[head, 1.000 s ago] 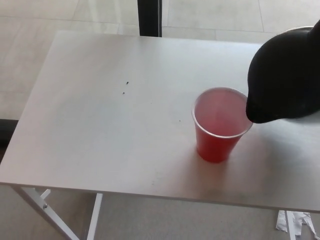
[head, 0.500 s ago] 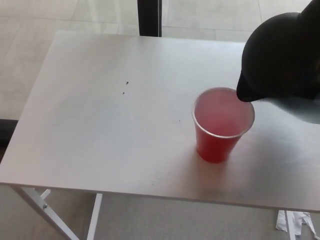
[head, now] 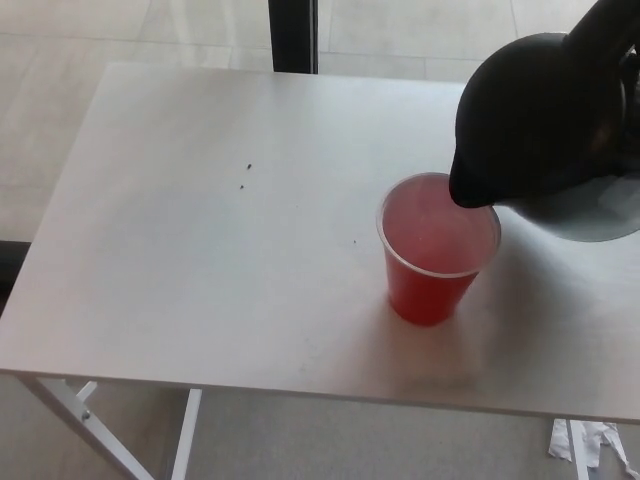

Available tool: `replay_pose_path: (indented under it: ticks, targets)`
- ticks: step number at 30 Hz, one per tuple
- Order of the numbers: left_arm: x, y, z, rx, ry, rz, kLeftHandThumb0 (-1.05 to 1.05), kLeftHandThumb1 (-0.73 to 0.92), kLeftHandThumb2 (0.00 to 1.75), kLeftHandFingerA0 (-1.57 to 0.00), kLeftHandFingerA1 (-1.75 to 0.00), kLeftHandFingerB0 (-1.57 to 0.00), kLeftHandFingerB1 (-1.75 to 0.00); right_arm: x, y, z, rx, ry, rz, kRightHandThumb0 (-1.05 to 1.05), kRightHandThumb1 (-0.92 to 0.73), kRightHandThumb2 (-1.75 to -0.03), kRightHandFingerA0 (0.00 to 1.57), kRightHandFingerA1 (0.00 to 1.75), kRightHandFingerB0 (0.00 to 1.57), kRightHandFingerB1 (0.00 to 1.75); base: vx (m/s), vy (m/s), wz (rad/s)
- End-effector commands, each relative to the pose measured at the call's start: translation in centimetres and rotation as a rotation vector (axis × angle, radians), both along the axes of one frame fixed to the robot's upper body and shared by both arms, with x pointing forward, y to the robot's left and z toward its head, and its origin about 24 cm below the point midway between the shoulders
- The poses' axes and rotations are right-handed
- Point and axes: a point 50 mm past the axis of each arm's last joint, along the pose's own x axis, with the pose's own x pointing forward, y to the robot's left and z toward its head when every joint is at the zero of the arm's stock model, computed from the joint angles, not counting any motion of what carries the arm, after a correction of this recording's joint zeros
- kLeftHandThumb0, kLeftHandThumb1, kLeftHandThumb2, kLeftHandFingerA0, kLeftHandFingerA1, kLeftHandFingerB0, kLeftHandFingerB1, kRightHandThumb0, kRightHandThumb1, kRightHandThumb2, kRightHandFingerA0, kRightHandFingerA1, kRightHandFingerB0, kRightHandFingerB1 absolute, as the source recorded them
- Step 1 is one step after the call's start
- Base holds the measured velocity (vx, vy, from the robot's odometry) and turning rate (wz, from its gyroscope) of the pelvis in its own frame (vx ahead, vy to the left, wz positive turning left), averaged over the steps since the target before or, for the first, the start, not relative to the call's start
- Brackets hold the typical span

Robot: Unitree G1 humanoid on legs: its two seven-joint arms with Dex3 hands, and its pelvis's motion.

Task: The robot uses its right hand to lift up a kettle kept on the middle of the desk by its handle and tilt it into a glass kept next to it to pour out water

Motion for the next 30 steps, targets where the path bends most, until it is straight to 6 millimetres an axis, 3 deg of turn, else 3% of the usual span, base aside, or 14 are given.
replay_pose_path:
  ticks: [1, 3, 4, 6, 7, 8, 11, 12, 18, 19, 25, 26, 28, 30]
  targets:
    - [0.0, 0.6, 0.8, 0.021, -0.005, -0.006, -1.05, 0.25, 1.04, -0.63, -0.56, -0.33, -1.22, -0.5, 1.5, 1.4, -0.044, -0.066, 0.033, -0.22, -0.49, -1.05, 0.86, 1.75, 0.71, 1.32, 0.0, 0.0, 0.0]
    - [0.1, 0.6, 0.9, 0.022, -0.003, -0.005, -1.05, 0.25, 1.04, -0.63, -0.56, -0.33, -1.22, -0.6, 1.5, 1.4, -0.046, -0.066, 0.043, -0.22, -0.49, -1.05, 0.86, 1.75, 0.71, 1.32, 0.0, 0.0, 0.0]
    - [0.1, 0.6, 0.9, 0.019, -0.003, 0.002, -0.33, -0.24, 0.75, -0.58, -0.71, -0.5, -0.86, -0.8, 1.6, 1.5, -0.05, -0.071, 0.052, -0.23, -0.51, -1.02, 0.89, 1.75, 0.71, 1.41, 0.0, 0.0, 0.0]
    - [0.0, 0.6, 0.9, 0.018, -0.006, -0.006, -0.34, -0.25, 0.75, -0.56, -0.71, -0.51, -0.87, -1.0, 1.8, 1.7, -0.062, -0.077, 0.054, -0.24, -0.51, -1.0, 0.87, 1.75, 0.7, 1.44, 0.0, 0.0, 0.0]
    - [0.0, 0.6, 0.9, 0.025, 0.002, -0.005, -1.05, 0.26, 1.04, -0.62, -0.52, -0.3, -1.22, -1.2, 2.0, 2.2, -0.063, -0.089, 0.068, -0.24, -0.49, -1.03, 0.89, 1.75, 0.68, 1.57, 0.0, 0.0, 0.0]
    - [0.1, 0.6, 0.9, 0.012, -0.014, -0.009, -1.05, 0.24, 1.08, -0.62, -0.55, -0.23, -1.36, -1.4, 2.1, 2.5, -0.061, -0.099, 0.073, -0.15, -0.47, -1.05, 0.99, 1.74, 0.71, 1.35, 0.0, 0.0, 0.0]
    - [0.1, 0.8, 1.1, 0.019, -0.009, -0.008, -1.05, 0.31, 1.0, -0.57, -0.58, -0.42, -1.12, -1.8, 2.5, 3.0, -0.103, -0.12, 0.079, -0.21, -0.48, -1.08, 0.87, 1.75, 0.73, 1.42, 0.0, 0.0, 0.0]
    - [0.1, 0.8, 1.1, 0.014, -0.008, -0.005, -0.34, -0.25, 0.74, -0.55, -0.71, -0.54, -0.88, -2.0, 2.8, 3.3, -0.113, -0.134, 0.094, -0.19, -0.48, -1.11, 0.87, 1.75, 0.73, 1.49, 0.0, 0.0, 0.0]
    - [0.2, 0.8, 1.1, 0.021, -0.002, -0.002, -0.32, -0.25, 0.74, -0.53, -0.69, -0.58, -0.89, -3.0, 3.7, 3.7, -0.213, -0.191, 0.094, -0.25, -0.46, -1.14, 1.27, 1.4, 1.02, 1.24, 0.0, 0.0, 0.0]
    - [0.3, 0.8, 1.1, 0.004, -0.009, 0.009, -1.05, 0.27, 1.0, -0.61, -0.56, -0.43, -1.11, -3.3, 3.9, 3.6, -0.236, -0.199, 0.095, -0.19, -0.47, -1.12, 1.24, 1.28, 1.03, 1.1, 0.0, 0.0, 0.0]
    - [0.7, 0.8, 1.4, 0.028, 0.0, -0.002, -1.05, 0.31, 1.01, -0.62, -0.59, -0.48, -1.11, -4.3, 5.0, 3.5, -0.353, -0.215, 0.085, -0.23, -0.52, -0.96, 1.02, 1.68, 0.94, 1.13, 0.0, 0.0, 0.0]
    - [0.9, 0.7, 1.5, 0.05, 0.007, -0.02, -0.36, -0.23, 0.77, -0.57, -0.7, -0.55, -0.88, -4.6, 5.4, 3.3, -0.42, -0.243, 0.081, -0.26, -0.57, -0.81, 0.97, 1.75, 0.82, 1.32, 0.0, 0.0, 0.0]
    - [0.9, 0.6, 1.6, 0.052, -0.011, -0.042, -1.05, 0.28, 1.11, -0.62, -0.56, -0.31, -1.23, -4.8, 5.7, 2.7, -0.5, -0.265, 0.068, -0.25, -0.55, -0.87, 0.95, 1.75, 0.76, 1.49, 0.0, 0.0, 0.0]
    - [0.9, 0.6, 1.5, 0.03, -0.016, -0.021, -0.34, -0.21, 0.76, -0.54, -0.69, -0.58, -0.88, -4.8, 5.7, 2.1, -0.541, -0.261, 0.063, -0.25, -0.56, -0.81, 0.95, 1.75, 0.76, 1.51, 0.0, 0.0, 0.0]
